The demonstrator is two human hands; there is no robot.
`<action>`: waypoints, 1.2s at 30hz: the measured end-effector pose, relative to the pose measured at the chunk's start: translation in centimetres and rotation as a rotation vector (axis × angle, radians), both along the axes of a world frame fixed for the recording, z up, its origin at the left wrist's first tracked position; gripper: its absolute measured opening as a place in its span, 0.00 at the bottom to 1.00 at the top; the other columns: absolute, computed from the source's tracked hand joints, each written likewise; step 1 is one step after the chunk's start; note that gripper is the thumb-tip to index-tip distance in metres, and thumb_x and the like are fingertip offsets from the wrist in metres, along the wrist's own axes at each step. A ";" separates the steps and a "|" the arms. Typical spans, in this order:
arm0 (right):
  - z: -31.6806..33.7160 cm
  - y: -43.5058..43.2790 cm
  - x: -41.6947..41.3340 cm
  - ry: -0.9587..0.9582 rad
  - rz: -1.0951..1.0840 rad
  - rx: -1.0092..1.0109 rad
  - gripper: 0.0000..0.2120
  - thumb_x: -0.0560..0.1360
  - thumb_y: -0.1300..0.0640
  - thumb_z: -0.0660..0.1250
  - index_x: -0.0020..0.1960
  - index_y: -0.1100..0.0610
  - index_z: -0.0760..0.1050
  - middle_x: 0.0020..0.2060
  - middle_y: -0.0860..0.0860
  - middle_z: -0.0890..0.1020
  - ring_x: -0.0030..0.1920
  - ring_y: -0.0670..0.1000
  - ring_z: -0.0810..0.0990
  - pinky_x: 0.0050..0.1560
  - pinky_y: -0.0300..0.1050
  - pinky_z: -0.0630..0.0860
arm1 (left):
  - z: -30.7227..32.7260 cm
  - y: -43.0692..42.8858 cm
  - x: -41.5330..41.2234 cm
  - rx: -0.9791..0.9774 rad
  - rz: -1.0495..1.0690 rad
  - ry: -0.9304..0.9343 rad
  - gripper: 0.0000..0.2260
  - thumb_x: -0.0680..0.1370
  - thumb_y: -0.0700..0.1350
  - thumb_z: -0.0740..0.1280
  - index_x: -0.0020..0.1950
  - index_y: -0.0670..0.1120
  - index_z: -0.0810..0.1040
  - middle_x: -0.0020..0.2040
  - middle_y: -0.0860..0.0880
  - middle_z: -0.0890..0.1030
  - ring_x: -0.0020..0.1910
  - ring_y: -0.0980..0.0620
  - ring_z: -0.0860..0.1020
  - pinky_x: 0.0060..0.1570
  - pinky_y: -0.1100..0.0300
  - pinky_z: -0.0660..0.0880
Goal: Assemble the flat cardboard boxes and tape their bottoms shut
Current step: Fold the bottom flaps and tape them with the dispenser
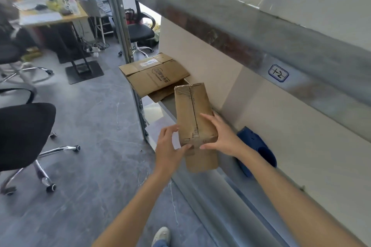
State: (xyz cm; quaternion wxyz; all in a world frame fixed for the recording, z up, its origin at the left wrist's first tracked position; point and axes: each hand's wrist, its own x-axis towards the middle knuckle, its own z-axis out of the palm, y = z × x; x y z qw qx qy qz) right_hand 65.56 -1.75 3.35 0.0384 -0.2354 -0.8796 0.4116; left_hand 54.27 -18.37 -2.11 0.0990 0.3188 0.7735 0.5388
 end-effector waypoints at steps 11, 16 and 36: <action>-2.0 3.5 3.8 0.024 -0.205 0.099 0.31 0.71 0.62 0.76 0.70 0.46 0.71 0.78 0.48 0.60 0.76 0.50 0.61 0.69 0.39 0.57 | -1.1 5.2 2.3 0.035 -0.164 0.016 0.23 0.68 0.44 0.80 0.60 0.50 0.75 0.63 0.54 0.69 0.61 0.54 0.73 0.54 0.54 0.80; -3.2 3.3 4.2 0.027 -0.205 0.132 0.29 0.73 0.60 0.75 0.71 0.47 0.71 0.79 0.46 0.58 0.76 0.50 0.60 0.69 0.39 0.58 | -1.7 4.9 1.7 -0.018 -0.204 0.097 0.24 0.69 0.48 0.78 0.62 0.52 0.74 0.64 0.58 0.67 0.61 0.58 0.71 0.56 0.55 0.78; -4.0 2.3 10.7 -0.098 -0.636 0.357 0.26 0.79 0.51 0.67 0.74 0.52 0.63 0.61 0.56 0.71 0.59 0.58 0.74 0.52 0.55 0.76 | 0.5 2.1 -1.6 -0.397 -0.302 0.640 0.25 0.76 0.54 0.71 0.72 0.51 0.72 0.66 0.51 0.76 0.64 0.45 0.72 0.60 0.51 0.69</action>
